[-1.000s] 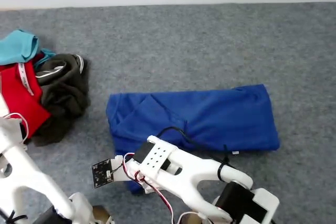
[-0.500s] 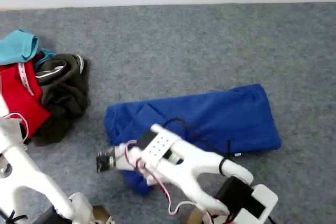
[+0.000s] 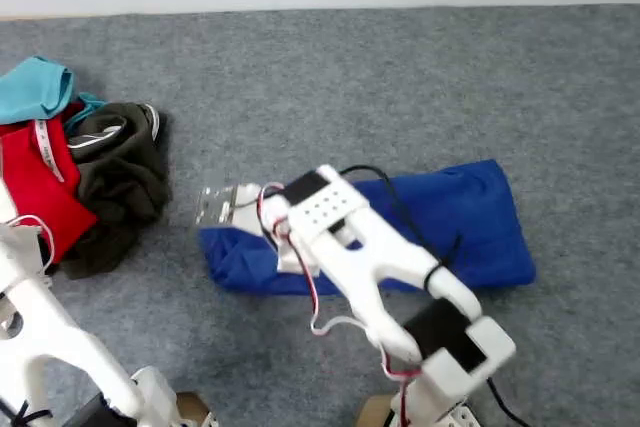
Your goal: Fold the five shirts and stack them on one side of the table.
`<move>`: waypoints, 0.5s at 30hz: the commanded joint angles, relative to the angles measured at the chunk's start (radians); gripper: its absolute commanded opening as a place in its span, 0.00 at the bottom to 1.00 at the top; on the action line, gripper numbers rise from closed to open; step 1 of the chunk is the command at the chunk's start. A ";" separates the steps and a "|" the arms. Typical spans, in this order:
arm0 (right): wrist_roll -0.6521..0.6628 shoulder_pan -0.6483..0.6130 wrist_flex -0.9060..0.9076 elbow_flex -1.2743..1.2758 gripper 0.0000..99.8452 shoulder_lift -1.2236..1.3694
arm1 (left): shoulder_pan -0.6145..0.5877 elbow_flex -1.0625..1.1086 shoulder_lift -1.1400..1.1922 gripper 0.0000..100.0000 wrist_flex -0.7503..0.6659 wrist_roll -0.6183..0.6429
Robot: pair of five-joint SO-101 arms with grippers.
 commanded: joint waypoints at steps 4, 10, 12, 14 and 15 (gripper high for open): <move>0.003 0.061 0.010 -0.161 0.02 0.070 | -0.003 -0.004 -0.031 0.01 -0.015 -0.009; 0.003 0.064 0.042 -0.163 0.03 0.073 | -0.003 -0.004 -0.031 0.01 -0.015 -0.011; 0.002 0.065 0.065 -0.163 0.09 0.071 | -0.003 -0.004 -0.032 0.01 -0.015 -0.011; -0.037 0.084 0.076 -0.163 0.16 0.071 | -0.003 -0.004 -0.034 0.01 -0.015 -0.011; -0.058 0.097 0.073 -0.164 0.18 0.071 | -0.003 -0.004 -0.034 0.01 -0.015 -0.011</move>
